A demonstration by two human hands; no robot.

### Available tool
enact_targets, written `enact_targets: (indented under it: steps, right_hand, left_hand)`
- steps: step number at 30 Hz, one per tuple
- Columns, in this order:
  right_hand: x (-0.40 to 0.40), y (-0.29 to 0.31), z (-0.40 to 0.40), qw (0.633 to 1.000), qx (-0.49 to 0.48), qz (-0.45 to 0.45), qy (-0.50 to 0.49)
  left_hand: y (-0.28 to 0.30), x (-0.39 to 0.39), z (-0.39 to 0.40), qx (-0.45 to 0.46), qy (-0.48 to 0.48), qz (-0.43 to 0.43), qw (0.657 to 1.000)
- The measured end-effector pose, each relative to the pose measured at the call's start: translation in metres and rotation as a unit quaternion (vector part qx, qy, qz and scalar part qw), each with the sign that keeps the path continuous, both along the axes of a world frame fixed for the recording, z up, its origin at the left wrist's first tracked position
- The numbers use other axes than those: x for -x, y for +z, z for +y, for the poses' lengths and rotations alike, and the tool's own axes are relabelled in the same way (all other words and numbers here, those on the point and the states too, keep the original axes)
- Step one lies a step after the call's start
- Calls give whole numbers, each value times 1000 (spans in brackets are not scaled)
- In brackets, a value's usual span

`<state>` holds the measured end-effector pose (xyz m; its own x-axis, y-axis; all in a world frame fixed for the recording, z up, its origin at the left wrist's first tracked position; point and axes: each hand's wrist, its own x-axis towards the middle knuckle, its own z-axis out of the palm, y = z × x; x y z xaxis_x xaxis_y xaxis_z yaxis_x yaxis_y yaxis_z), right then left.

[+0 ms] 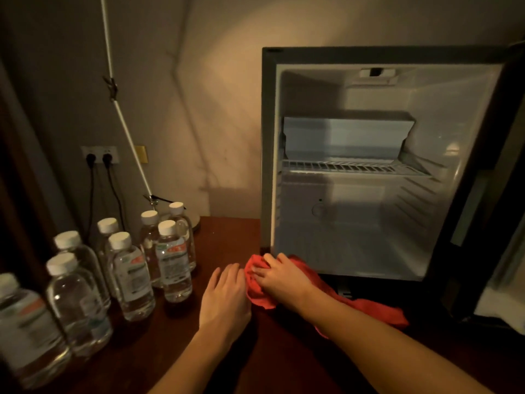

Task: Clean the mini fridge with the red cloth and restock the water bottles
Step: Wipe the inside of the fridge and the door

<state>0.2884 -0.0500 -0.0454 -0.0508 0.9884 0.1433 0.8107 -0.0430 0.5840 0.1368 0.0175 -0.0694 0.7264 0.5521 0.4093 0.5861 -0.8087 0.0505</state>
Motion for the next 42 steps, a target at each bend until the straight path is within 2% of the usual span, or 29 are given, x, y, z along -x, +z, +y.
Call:
enact_targets:
  steps: [2,7,12,17,22,29,34,36,37,39,42]
  right_hand:
    - [-2,-1,-1,1000,14,0,-21]
    - [2,-3,-12,998,-39,38,-17]
    - [-19,-6,-33,999,-27,10,-46]
    - [-59,5,-81,991,-22,35,-125]
    - [-91,-6,-125,981,-66,43,-179]
    - [-141,-16,-201,948,-77,57,-303]
    - [-142,-16,-218,949,-90,70,-293]
    - [-130,3,-218,949,-47,92,-298]
    - [-128,11,-217,944,-12,131,-303]
    - [-126,30,-225,899,95,264,-335]
    - [-120,50,-232,862,227,292,-346]
  left_hand:
    - [5,-4,-2,-3,-20,-11,1000]
    - [16,-17,-11,-14,-51,-8,999]
    - [19,-22,-21,-16,-71,-27,997]
    - [24,-28,-41,-15,-85,-34,996]
    - [31,-43,-65,-32,-103,-23,994]
    - [38,-61,-90,-40,-134,-25,990]
    - [33,-72,-101,-47,-133,6,990]
    - [32,-72,-102,-48,-125,17,991]
    - [32,-70,-101,-50,-123,8,991]
    - [33,-64,-99,-52,-117,4,992]
    - [35,-48,-95,-62,-100,12,993]
